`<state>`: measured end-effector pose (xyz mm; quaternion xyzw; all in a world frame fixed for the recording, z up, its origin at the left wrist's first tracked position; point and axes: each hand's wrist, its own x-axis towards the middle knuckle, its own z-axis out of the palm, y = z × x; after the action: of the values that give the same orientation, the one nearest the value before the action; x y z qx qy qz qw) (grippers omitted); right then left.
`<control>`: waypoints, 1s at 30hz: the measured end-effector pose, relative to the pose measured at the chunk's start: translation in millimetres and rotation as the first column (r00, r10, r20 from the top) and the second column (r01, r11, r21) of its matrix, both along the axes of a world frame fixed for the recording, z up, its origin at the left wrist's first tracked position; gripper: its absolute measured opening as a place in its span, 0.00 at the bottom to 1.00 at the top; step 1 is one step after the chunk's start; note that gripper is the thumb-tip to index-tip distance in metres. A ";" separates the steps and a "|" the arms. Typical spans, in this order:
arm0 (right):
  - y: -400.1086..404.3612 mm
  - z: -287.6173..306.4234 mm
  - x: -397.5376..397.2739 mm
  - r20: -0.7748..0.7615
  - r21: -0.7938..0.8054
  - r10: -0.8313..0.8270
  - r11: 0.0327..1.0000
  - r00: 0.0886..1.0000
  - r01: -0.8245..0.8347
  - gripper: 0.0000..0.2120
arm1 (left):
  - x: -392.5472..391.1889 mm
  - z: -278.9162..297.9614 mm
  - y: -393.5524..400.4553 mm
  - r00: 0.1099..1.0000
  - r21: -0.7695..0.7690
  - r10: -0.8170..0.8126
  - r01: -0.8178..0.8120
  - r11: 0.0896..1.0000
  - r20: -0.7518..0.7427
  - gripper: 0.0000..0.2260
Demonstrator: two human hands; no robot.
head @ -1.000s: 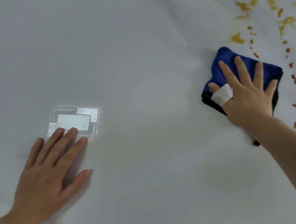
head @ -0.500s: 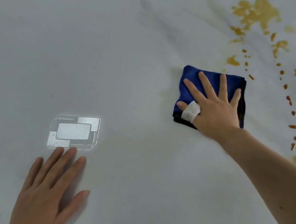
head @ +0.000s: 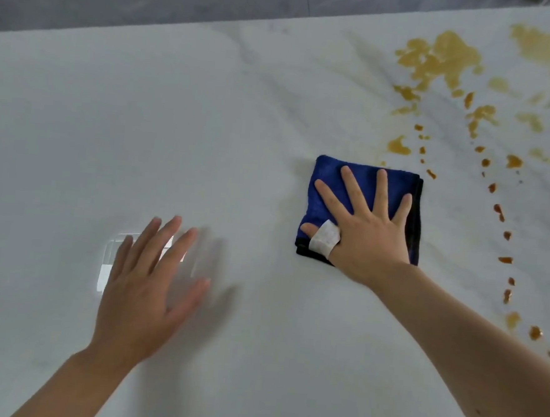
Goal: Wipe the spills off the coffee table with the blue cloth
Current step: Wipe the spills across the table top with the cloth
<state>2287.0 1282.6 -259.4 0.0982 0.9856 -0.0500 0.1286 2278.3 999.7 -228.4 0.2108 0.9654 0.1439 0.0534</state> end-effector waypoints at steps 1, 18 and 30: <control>0.4 -0.6 -0.6 -0.001 0.001 0.003 1.000 1.000 -0.003 0.38 | -12.6 -0.2 13.7 1.000 0.003 0.006 -0.006 1.000 -0.009 0.34; -2.7 7.9 -3.3 0.002 0.017 0.040 0.999 0.999 -0.040 0.33 | -112.2 -33.3 91.2 0.999 -0.145 0.032 -0.035 0.989 -0.020 0.33; 65.1 -1.9 -70.3 -0.030 0.039 -0.144 0.989 0.989 0.145 0.33 | -113.4 -37.2 87.3 0.999 -0.129 0.012 -0.017 0.991 -0.042 0.30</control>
<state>2216.7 1347.6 -261.2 0.1715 0.9783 -0.0402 0.1095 2164.9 1087.0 -265.6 0.2026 0.9751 0.0770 0.0463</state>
